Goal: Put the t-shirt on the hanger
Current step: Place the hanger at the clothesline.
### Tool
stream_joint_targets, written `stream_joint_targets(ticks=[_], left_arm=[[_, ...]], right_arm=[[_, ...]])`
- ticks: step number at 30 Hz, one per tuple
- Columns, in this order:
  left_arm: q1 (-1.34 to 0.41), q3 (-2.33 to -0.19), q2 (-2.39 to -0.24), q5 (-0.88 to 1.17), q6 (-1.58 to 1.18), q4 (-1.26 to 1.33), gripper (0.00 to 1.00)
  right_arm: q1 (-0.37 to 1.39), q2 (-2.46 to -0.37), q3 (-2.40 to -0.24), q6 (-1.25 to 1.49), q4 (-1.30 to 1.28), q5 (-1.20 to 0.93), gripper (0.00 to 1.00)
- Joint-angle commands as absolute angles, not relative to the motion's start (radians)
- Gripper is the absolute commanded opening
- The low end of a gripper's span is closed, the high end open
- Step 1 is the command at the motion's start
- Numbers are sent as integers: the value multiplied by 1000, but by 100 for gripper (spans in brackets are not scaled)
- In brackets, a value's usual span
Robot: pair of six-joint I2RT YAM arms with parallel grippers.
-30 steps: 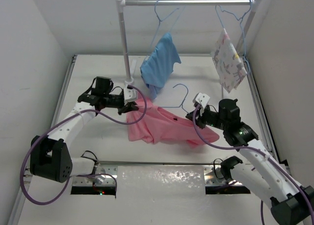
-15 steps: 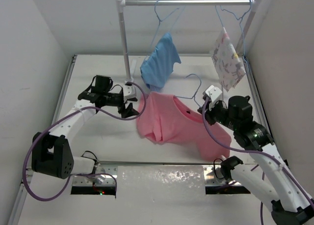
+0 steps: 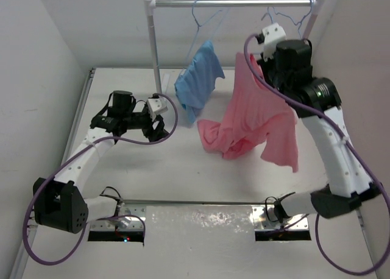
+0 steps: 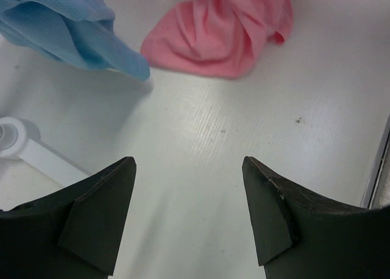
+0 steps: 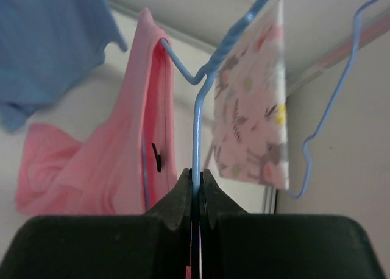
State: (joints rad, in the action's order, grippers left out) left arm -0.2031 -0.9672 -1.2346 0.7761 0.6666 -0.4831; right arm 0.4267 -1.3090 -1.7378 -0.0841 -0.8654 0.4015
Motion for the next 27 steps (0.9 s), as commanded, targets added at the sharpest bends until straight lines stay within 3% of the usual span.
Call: stream_joint_targets(ticks=[1,6,12,20,27], left_arm=[[-196,-960,-1190,759,647,-469,68],[-196,-963,-1186,772,663,-494,68],[-196,-963,-1186,778,683,-520,68],[-196,-946,-1190,779,680,-500,68],[-196,-928,-1192,769,690,-500,68]], right_arm=[[407,-1450,-1971,-135,-841,535,0],[353,-1575,-2160,-152,-769,551,0],[241,-1635,-2158,-106,-657,493,0],[233,-1775,-2216,-143,-575,362,0],[235,-1730,-2033,-147,-549,351,0]])
